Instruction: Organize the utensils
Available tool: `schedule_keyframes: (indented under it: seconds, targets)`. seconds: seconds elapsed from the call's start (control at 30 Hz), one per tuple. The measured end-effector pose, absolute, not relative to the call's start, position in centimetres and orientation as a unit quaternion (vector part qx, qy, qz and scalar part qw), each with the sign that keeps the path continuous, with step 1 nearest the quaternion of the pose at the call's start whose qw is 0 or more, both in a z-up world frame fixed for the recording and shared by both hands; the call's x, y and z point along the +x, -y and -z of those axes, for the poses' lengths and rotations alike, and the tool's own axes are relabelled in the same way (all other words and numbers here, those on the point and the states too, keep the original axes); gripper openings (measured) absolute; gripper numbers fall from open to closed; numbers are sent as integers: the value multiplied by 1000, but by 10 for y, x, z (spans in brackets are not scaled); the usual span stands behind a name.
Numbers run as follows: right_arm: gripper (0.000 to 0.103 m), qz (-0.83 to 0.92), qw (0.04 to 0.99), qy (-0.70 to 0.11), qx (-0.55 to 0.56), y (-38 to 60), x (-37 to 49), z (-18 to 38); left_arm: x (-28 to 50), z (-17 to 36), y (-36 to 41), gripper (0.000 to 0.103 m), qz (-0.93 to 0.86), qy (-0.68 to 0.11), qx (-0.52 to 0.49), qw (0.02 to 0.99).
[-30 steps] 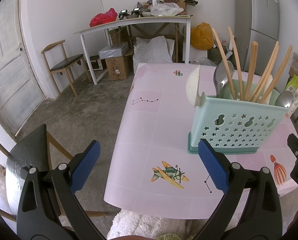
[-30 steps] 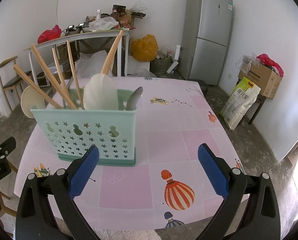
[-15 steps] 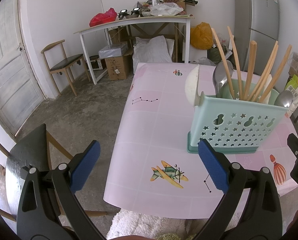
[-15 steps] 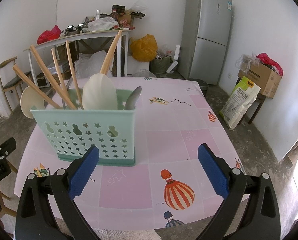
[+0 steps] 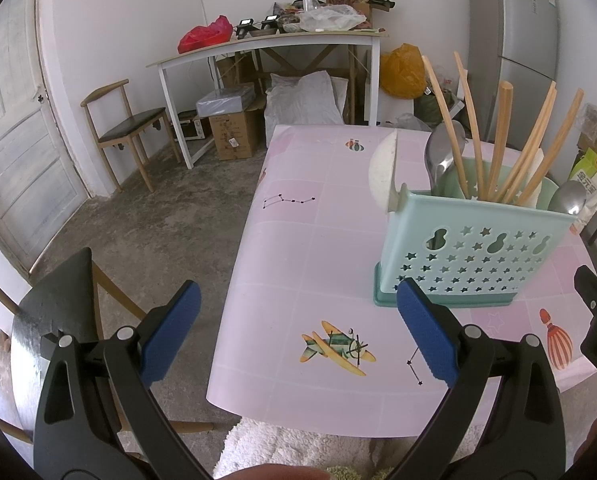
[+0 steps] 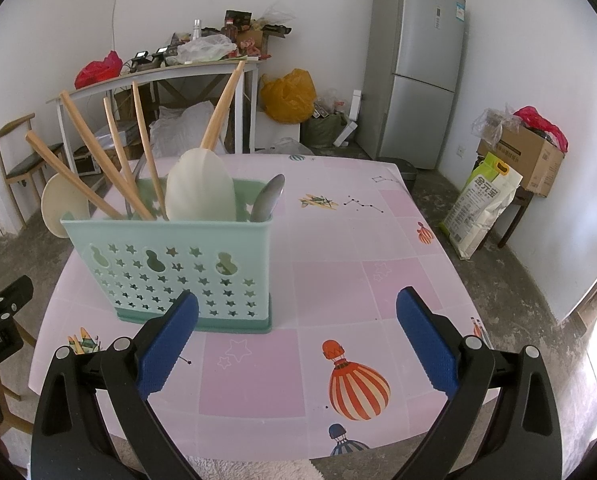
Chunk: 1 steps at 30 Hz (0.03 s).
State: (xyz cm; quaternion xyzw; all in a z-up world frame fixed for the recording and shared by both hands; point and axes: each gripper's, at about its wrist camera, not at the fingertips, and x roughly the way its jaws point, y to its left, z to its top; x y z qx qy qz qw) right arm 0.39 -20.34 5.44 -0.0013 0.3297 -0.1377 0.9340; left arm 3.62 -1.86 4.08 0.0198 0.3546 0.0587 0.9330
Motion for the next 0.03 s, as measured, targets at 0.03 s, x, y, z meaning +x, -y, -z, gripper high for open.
schedule_keyframes:
  seconds: [0.03]
  targets:
    - [96,137,934,-330,-1,204,4,-55,36,-41,19,94,-58,-355,20,933]
